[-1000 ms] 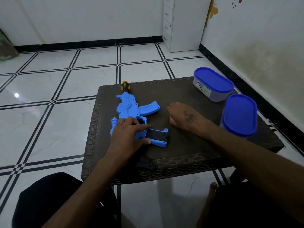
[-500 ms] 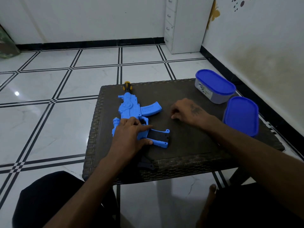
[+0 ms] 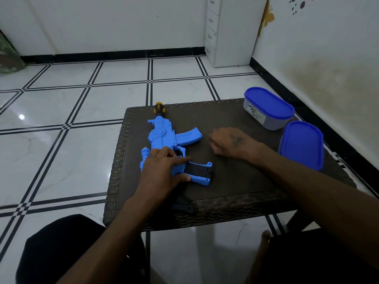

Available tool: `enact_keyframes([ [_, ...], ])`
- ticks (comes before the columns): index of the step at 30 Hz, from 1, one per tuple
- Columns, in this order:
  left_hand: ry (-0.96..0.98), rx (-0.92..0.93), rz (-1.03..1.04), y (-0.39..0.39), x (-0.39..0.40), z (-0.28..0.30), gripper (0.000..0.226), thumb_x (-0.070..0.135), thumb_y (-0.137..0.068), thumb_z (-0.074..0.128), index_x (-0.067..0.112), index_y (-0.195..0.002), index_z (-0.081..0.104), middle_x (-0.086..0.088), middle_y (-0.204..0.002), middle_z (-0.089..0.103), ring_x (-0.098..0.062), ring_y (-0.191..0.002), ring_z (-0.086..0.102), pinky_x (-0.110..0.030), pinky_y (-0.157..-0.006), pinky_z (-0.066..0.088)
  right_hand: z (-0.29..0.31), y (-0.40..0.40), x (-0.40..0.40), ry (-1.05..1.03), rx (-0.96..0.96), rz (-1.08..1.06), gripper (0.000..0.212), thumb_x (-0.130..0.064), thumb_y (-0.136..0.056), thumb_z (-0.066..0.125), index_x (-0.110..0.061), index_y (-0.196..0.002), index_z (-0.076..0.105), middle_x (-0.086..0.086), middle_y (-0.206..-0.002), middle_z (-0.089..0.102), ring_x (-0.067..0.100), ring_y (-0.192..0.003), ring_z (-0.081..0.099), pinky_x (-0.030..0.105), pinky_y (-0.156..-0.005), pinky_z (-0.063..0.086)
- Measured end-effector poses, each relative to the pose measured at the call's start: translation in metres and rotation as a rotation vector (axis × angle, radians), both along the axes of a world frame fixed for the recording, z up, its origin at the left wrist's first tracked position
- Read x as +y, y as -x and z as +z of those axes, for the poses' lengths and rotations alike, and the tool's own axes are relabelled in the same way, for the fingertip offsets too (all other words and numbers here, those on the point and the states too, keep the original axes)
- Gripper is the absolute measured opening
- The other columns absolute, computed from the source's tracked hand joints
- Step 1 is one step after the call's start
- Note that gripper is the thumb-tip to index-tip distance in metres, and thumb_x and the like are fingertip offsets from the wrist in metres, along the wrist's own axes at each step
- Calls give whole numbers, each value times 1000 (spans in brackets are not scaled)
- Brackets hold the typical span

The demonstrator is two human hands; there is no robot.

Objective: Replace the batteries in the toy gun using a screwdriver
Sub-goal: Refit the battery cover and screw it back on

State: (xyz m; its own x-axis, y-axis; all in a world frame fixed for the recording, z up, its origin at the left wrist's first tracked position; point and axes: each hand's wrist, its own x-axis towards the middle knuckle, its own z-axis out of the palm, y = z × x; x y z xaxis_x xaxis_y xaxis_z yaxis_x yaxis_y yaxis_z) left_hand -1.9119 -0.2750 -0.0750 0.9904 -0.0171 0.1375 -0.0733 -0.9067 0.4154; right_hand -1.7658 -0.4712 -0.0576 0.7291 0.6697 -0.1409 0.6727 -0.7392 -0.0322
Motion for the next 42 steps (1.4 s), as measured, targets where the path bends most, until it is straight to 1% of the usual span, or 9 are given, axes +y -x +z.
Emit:
enact_keyframes([
  [8,5,-16,4,0,1,-2,59,48,-74,74,40,-129,57,13,-100,44,-12,-104,35,-29,-95,34,13,42,-13,-476,126,-99,7,-12,-84,71,-15,-86,66,-5,-81,68,7,-71,63,26,-67,57],
  [15,-18,-4,7,2,-1,0,58,50,-75,72,40,-130,56,11,-104,44,-16,-108,36,-27,-94,30,-3,73,-25,-770,233,-201,27,-13,-87,70,-24,-110,65,-3,-77,68,10,-64,65,20,-59,56],
  [18,-25,6,13,1,-1,-1,58,51,-75,71,40,-130,56,11,-103,42,-16,-108,35,-27,-94,28,-11,83,-23,-849,288,-258,14,-7,-90,67,-15,-100,73,2,-77,71,10,-60,67,25,-60,59],
  [23,-20,-1,19,-1,-1,-4,59,53,-75,71,39,-130,57,11,-101,42,-17,-107,35,-28,-94,31,-21,99,-22,-911,324,-278,18,-1,-91,62,-15,-91,73,10,-79,72,16,-61,65,25,-60,58],
  [25,-19,-3,18,0,-1,-4,59,53,-75,71,38,-130,57,10,-102,43,-17,-107,36,-29,-94,32,-22,101,-22,-923,324,-283,15,-1,-91,63,-13,-93,73,6,-87,70,12,-66,64,20,-59,56],
  [28,-22,5,17,1,-1,-3,59,52,-76,70,38,-131,57,10,-102,43,-17,-107,35,-32,-96,33,-23,100,-21,-950,327,-297,16,-4,-88,68,-19,-89,73,1,-94,66,15,-76,65,25,-62,58],
  [32,-17,-8,20,1,-1,-3,58,53,-76,70,39,-131,57,10,-103,44,-15,-107,35,-29,-95,33,-24,103,-16,-1014,458,-369,19,1,-86,69,-18,-86,72,9,-99,69,18,-76,65,21,-59,55],
  [37,-13,-5,13,2,-1,-3,59,52,-76,71,39,-131,56,11,-101,42,-15,-106,35,-27,-94,30,-22,108,-17,-1061,570,-409,11,3,-88,66,-2,-95,72,7,-99,73,9,-70,66,17,-57,55],
  [42,-20,4,14,2,-2,-2,59,52,-77,70,39,-132,55,11,-101,41,-15,-107,35,-28,-95,31,-18,103,-21,-1009,576,-401,11,1,-87,67,-4,-95,73,7,-97,73,15,-68,67,19,-59,57],
])
